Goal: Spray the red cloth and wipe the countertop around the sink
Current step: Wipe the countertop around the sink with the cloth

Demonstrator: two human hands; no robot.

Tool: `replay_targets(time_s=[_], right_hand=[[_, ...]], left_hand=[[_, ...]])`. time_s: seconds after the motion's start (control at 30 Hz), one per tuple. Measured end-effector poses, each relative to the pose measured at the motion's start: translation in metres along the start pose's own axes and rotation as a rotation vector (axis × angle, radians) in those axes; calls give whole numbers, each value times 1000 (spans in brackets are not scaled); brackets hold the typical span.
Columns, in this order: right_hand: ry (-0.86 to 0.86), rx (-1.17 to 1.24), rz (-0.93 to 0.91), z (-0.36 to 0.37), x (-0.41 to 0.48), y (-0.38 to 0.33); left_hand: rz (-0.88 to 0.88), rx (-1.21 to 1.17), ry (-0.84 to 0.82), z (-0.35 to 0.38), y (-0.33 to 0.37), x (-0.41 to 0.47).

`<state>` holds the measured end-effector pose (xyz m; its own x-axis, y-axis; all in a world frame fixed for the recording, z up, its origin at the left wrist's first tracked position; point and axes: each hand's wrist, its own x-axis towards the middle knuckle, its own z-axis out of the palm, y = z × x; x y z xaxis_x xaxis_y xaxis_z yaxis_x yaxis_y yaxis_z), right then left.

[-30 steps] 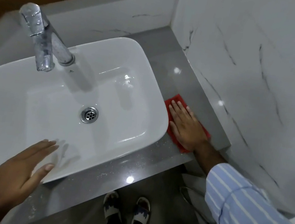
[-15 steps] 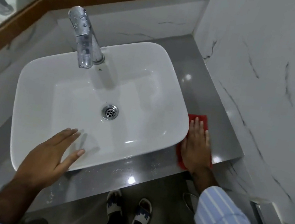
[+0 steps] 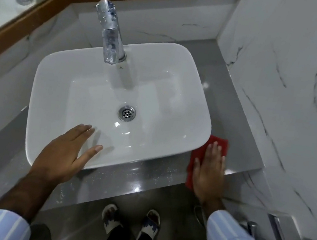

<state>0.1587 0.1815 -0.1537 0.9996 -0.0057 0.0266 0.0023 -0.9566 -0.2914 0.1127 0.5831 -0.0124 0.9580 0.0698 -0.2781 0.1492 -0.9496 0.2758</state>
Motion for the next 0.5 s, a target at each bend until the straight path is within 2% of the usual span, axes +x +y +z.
replay_targets(time_s=[0.1,0.2,0.27,0.33,0.4,0.5], right_hand=[[-20,14,-159,16,-49,-39],[-84,-16,-269,15,-52,-28],[-39,-20,-190,11,-37,-13],[24,6,37,7,-25,-11],[72,-11,162,13,-31,-35],[88,4,-1,34,-66,-88]], left_hand=[[-1,15,23,-2,3,-3],[-9,5,22,-6,4,-5],[-15,4,33,-7,3,-5],[-11,27,58,-6,-1,-7],[33,97,96,-4,-17,-14],[111,206,148,-1,-50,-30]])
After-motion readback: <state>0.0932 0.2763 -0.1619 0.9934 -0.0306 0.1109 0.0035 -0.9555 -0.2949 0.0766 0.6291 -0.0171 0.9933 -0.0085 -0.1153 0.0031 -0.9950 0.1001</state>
